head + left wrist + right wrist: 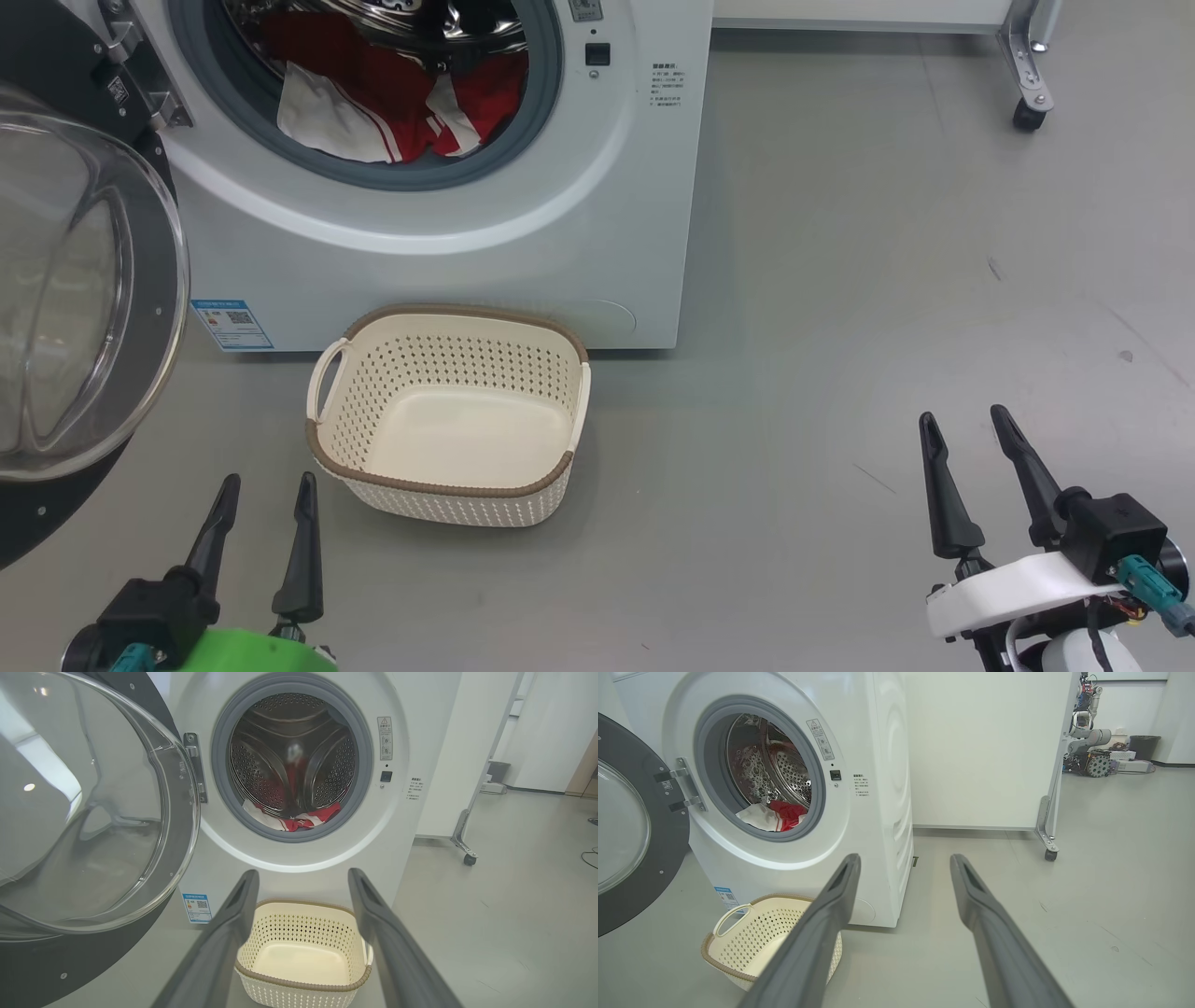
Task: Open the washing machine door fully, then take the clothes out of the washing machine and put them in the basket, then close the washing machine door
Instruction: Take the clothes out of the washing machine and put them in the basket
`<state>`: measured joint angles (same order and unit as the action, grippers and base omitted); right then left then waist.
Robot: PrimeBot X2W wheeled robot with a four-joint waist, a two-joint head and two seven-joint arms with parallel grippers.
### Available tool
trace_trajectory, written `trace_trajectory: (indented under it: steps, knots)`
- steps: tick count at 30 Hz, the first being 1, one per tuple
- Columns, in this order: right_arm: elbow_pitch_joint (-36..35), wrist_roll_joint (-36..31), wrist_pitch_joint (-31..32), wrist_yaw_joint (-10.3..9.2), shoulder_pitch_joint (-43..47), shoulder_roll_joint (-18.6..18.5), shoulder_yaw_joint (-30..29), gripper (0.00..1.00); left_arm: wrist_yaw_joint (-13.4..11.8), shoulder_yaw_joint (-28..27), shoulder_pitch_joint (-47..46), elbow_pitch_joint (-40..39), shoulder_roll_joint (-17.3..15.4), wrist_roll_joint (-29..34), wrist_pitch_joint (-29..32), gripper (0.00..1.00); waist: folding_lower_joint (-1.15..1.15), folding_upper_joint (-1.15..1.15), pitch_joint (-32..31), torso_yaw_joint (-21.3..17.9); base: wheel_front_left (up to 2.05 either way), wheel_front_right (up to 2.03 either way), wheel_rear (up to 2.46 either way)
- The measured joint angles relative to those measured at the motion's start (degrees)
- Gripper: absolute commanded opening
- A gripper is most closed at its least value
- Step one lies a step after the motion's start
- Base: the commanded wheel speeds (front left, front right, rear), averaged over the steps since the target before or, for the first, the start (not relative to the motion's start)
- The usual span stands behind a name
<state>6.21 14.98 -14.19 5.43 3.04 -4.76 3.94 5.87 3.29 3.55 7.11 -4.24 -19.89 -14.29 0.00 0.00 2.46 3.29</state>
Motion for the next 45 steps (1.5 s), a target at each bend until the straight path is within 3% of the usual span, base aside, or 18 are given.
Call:
trace_trajectory:
  steps: [24, 45]
  knots:
    - [0.0, -0.5, 0.0, 0.48, 0.0, 0.2, 0.0, 1.00, 0.7, -0.9, 0.2, -4.8, 0.7, -2.3, -0.1, 1.00, 0.00, 0.00, 1.2, 0.3, 0.17, -0.17, 0.00]
    - [0.1, -0.5, 0.0, 0.56, 0.0, 0.4, 0.1, 1.00, 0.8, -1.8, 0.2, -5.9, 0.9, -1.7, -0.1, 1.00, 0.00, 0.00, 1.3, 0.9, 1.00, -1.00, 0.00]
